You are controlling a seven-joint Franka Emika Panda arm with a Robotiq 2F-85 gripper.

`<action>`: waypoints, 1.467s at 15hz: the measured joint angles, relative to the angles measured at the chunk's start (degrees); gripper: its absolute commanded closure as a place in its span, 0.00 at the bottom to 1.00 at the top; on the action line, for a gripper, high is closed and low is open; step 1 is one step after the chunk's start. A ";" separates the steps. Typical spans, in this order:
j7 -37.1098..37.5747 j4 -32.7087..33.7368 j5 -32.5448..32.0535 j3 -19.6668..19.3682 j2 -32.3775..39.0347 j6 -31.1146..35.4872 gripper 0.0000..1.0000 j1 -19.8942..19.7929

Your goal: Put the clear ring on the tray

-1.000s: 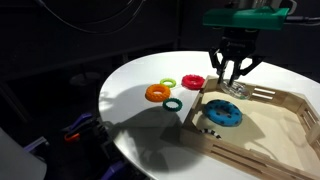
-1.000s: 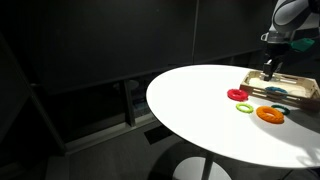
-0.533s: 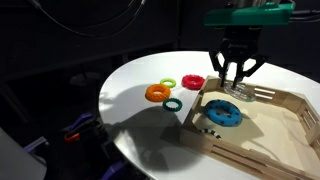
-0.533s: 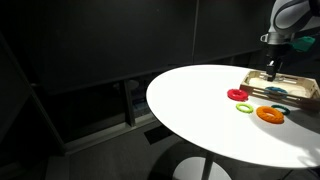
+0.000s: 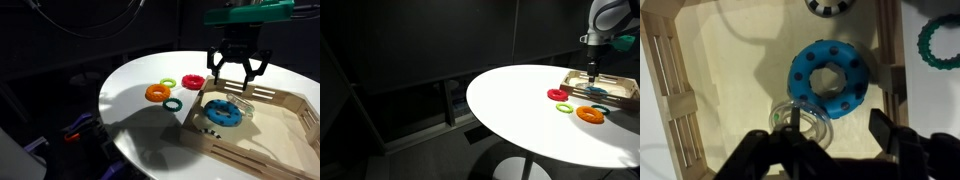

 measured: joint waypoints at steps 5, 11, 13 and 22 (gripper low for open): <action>-0.54 1.76 1.63 0.62 -0.65 -3.22 0.00 -0.01; -1.86 2.84 8.79 2.10 -5.42 -9.34 0.00 0.00; -1.86 2.86 10.89 2.49 -7.47 -11.94 0.00 0.10; -1.79 2.69 12.46 2.62 -16.92 -16.44 0.00 2.14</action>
